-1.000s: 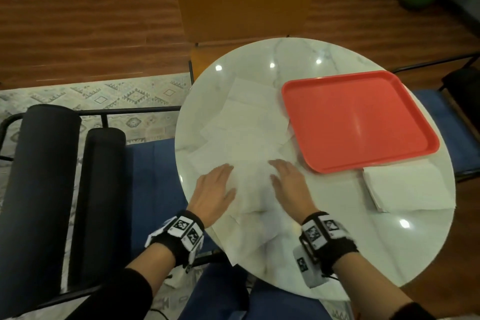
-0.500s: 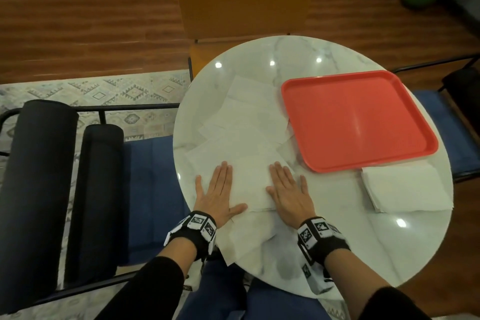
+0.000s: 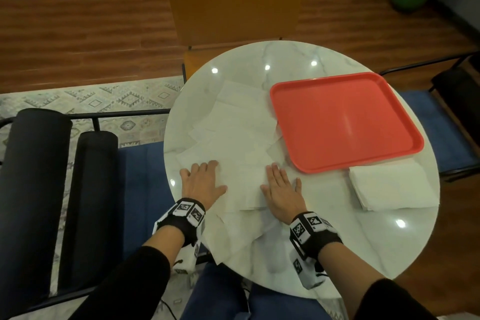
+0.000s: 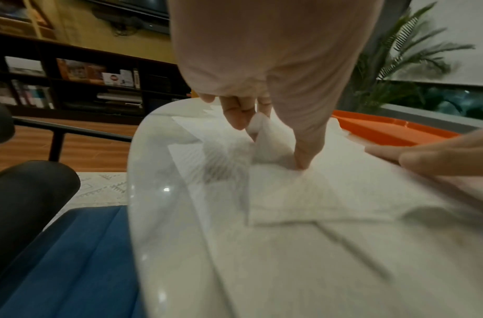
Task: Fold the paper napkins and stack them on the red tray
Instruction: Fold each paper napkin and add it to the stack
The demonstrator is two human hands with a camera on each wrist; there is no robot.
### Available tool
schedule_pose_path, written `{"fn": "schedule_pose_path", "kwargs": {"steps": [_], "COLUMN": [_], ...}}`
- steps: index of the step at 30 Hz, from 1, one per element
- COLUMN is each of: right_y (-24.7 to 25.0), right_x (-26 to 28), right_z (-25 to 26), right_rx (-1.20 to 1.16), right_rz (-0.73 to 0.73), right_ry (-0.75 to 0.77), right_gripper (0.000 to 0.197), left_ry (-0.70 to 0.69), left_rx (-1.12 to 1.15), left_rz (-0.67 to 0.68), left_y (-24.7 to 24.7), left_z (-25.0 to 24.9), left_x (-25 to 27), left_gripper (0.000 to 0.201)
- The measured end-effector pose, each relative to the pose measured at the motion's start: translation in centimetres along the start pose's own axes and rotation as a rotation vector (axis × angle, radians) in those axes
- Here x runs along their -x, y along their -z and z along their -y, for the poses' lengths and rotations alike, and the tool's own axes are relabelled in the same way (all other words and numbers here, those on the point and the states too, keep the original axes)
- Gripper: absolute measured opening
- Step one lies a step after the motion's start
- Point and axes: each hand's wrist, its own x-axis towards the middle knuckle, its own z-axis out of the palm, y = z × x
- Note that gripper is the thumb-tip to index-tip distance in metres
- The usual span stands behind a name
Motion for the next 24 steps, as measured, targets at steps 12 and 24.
{"fn": "schedule_pose_path", "kwargs": {"steps": [12,24], "right_y": [9.8,14.0], "right_x": [3.0,9.1], "right_z": [-1.3,-21.1], "right_rx": [-0.236,-1.379], "right_rz": [-0.060,-0.362], "right_ry": [0.210,-0.115], "right_gripper": [0.041,0.021], "left_ry": [-0.297,-0.183], "left_rx": [0.655,1.222], "left_rz": [0.085,0.117], "left_y": [10.7,9.9], "left_z": [-8.1,-19.9], "left_x": [3.9,4.2], "left_gripper": [0.005,0.021]}}
